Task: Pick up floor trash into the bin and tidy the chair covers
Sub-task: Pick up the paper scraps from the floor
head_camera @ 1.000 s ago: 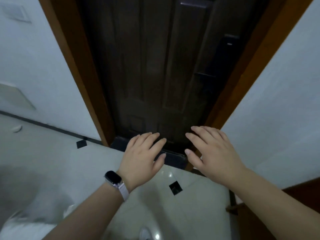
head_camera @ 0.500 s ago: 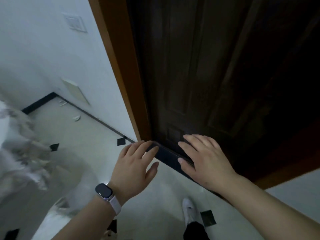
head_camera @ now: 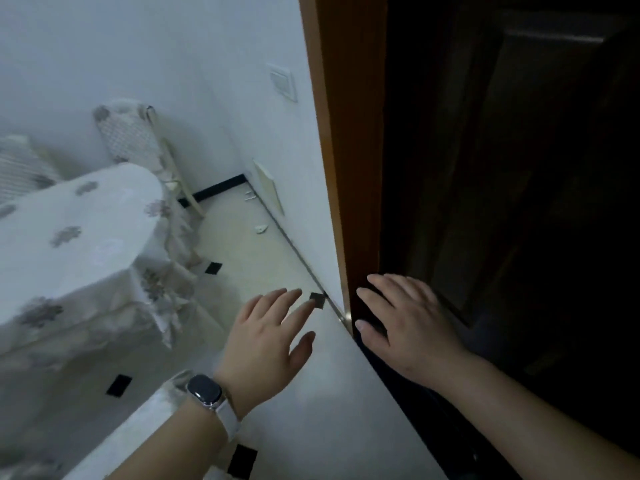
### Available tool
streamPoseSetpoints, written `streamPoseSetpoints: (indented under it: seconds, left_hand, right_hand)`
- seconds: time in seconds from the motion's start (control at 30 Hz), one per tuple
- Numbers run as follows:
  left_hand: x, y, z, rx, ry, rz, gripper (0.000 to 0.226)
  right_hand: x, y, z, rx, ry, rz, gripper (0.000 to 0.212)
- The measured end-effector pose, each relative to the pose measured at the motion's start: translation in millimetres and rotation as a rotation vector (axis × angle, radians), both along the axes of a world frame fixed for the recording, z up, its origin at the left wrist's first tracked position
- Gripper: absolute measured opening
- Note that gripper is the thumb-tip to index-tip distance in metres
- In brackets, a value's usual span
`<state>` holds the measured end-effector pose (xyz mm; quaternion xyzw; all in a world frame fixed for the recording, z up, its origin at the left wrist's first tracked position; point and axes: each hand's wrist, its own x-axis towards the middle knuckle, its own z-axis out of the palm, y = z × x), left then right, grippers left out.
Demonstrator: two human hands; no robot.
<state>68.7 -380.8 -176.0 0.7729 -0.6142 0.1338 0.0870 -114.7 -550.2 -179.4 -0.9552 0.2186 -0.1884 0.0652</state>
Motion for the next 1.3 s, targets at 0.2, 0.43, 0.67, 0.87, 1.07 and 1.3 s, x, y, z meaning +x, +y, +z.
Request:
streamPoseSetpoints:
  seconds: [0.2, 0.43, 0.67, 0.87, 1.07, 1.3]
  left_hand:
    - [67, 7, -7, -0.056, 0.011, 0.179, 0.044]
    - [178, -29, -39, -0.142, 0.077, 0.228, 0.044]
    - [325, -57, -47, -0.179, 0.127, 0.258, 0.041]
    - [431, -55, -37, -0.142, 0.131, 0.319, 0.044]
    - [496, -62, -38, -0.12, 0.149, 0.376, 0.044]
    - [582, -98, -46, -0.016, 0.128, 0.406, 0.049]
  right_hand:
    - [90, -21, 0, 0.013, 0.014, 0.165, 0.05]
    - [202, -59, -7, -0.092, 0.108, 0.189, 0.048]
    - [347, -94, 10, -0.155, 0.161, 0.197, 0.052]
    - [465, -101, 17, -0.176, 0.049, 0.257, 0.051]
    - [542, -115, 0, -0.161, 0.01, 0.336, 0.047]
    - [651, -166, -31, -0.071, 0.017, 0.366, 0.047]
